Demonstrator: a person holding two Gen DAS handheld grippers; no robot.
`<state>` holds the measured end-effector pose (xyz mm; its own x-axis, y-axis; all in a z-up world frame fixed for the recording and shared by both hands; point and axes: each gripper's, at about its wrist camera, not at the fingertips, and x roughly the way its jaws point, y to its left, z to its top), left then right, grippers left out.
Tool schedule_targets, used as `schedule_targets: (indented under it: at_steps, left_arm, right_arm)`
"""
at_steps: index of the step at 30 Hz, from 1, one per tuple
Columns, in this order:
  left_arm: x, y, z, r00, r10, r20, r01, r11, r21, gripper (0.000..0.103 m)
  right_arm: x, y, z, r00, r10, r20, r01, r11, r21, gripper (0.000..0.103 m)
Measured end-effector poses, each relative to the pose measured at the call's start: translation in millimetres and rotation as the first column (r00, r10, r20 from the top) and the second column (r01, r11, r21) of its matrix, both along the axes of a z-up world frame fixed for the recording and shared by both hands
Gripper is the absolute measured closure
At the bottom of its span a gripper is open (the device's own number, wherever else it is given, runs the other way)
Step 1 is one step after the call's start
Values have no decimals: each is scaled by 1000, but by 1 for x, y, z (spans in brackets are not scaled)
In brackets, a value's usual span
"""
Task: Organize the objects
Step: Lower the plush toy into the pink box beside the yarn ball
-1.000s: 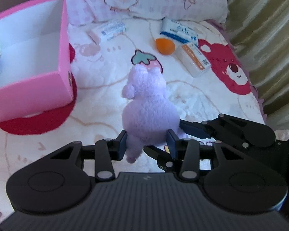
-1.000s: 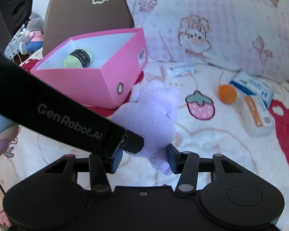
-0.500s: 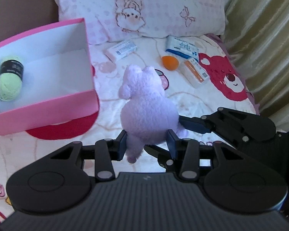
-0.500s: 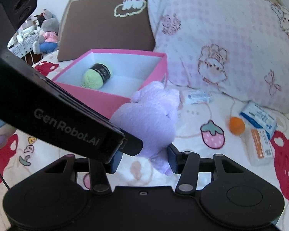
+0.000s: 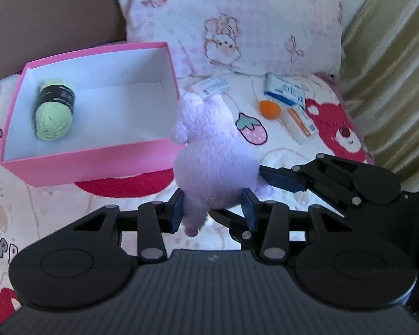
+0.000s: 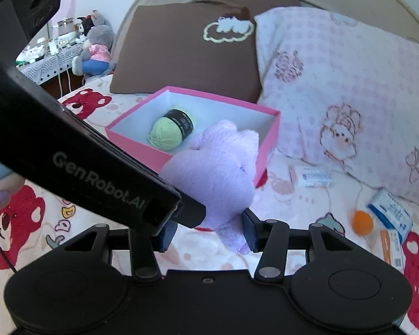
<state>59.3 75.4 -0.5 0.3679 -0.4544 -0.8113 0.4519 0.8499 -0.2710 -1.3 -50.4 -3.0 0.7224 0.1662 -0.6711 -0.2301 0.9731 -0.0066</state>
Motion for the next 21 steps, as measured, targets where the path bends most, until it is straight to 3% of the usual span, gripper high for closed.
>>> schedule_targets:
  at_steps: [5,13,17,21]
  left_arm:
    - [9,12,8,1000,5,11,-5,1000,17,61]
    - [27,20,38,999,-25,31,20,990,139,62]
    - [39,28,49,999,-18,28,14,990,138,62]
    - [58,38,49,1000,14,-23,-11,994,111,62]
  right_arm:
    - [13,9,6,1000,19,7,-19,1000,10,49]
    - [35,25,23,998,49,35,-50,998,38,49]
    - [46,31,31,998,53,40,-55,998,41,49]
    - [64,32,36,998,69,-7,-68,997,41,49]
